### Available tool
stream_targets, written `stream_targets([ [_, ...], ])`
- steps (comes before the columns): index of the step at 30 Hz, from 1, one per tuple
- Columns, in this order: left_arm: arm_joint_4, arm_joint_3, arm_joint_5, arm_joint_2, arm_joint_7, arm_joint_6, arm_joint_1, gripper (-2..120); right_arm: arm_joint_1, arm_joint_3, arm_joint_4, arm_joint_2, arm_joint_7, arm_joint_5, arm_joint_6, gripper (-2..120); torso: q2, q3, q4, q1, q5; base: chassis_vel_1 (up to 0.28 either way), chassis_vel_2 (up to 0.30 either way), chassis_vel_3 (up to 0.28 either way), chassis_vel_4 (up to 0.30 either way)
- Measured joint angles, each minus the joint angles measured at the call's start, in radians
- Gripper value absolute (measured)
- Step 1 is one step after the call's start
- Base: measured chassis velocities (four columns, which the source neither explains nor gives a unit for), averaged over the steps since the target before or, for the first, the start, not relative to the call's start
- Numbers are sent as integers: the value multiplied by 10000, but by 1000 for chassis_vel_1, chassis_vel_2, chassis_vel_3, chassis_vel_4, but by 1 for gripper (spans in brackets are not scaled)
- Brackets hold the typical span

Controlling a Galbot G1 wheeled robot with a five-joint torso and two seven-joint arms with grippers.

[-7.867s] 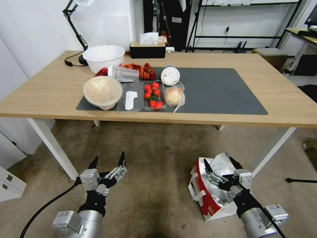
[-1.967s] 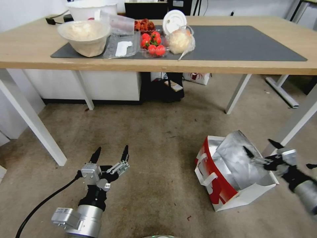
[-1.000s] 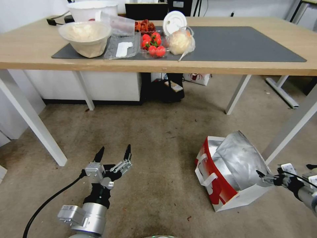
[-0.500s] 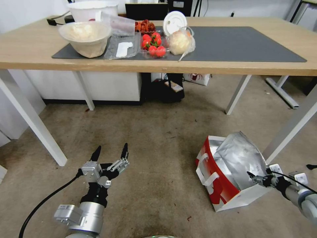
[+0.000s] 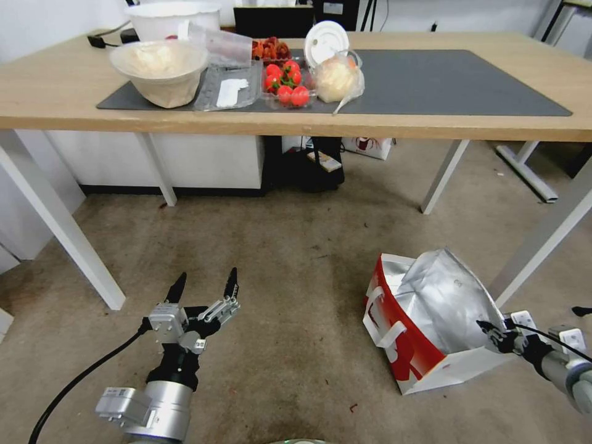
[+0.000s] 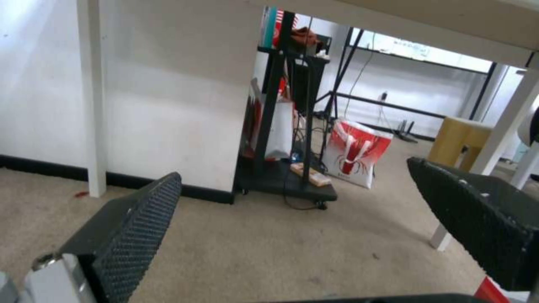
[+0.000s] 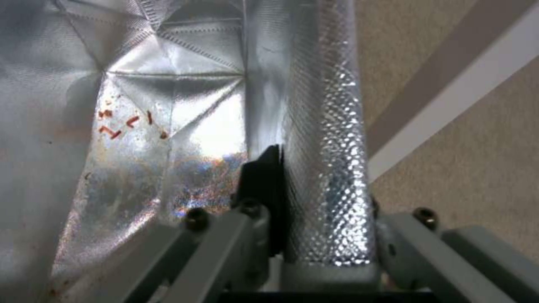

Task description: Pick up the food delivery bag from the floor and place it on the table.

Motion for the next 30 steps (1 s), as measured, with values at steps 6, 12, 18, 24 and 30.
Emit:
stream_targets([
  [6, -41, -4, -13, 7, 0, 6, 7, 100, -121, 91, 113, 30, 8, -6, -9, 0, 1, 0, 0, 0, 0, 0, 0, 0, 0],
  [12, -75, -13, -13, -2, -2, 18, 46, 100, -119, 100, 94, 41, -14, -7, -1, 0, 1, 0, 1, 0, -1, 0, 0, 0, 0],
  [18, -79, -83, -18, -16, -11, 35, 20, 100, -6, 41, -13, 76, -75, -44, 51, 0, 1, 0, 0, 0, -1, 0, 0, 0, 0],
  [24, -63, -85, -25, -56, -16, 53, -45, 100, -12, 21, 23, 54, -154, -48, 132, 0, 1, 0, 0, 0, -1, 0, 0, 0, 0],
  [30, 36, -40, -27, -99, -26, 73, -101, 100, -362, 161, 508, -274, -337, 370, 441, 0, 1, 0, 0, 0, -2, 0, 0, 0, 0],
])
